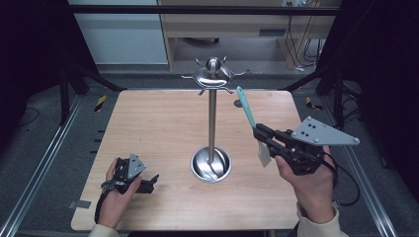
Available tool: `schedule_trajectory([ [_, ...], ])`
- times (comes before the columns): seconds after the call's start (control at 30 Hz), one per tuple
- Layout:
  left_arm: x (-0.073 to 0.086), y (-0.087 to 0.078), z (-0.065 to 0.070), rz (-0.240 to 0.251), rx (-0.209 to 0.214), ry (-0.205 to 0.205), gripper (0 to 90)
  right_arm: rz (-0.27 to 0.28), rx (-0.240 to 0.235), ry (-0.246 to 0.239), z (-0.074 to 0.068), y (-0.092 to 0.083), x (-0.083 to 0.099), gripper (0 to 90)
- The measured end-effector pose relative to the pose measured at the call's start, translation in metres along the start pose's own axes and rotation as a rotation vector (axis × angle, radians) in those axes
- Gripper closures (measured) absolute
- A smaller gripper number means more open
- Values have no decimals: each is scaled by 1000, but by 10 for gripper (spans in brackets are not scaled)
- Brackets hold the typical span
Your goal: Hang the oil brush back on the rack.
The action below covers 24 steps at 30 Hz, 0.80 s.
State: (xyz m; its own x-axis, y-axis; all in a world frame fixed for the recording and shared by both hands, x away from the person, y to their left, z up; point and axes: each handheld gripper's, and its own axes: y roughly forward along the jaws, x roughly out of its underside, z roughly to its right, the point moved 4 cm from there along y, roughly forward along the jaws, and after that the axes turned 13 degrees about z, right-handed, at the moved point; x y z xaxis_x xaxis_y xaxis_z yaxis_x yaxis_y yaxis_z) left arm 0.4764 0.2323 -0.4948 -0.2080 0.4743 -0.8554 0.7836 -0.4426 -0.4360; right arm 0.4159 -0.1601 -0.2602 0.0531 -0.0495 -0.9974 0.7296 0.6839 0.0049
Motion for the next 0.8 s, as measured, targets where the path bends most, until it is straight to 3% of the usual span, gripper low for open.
schedule_trajectory([
  [0.8,0,1,1,-2,4,6,26,-19,-12,-2,-5,9,5,827],
])
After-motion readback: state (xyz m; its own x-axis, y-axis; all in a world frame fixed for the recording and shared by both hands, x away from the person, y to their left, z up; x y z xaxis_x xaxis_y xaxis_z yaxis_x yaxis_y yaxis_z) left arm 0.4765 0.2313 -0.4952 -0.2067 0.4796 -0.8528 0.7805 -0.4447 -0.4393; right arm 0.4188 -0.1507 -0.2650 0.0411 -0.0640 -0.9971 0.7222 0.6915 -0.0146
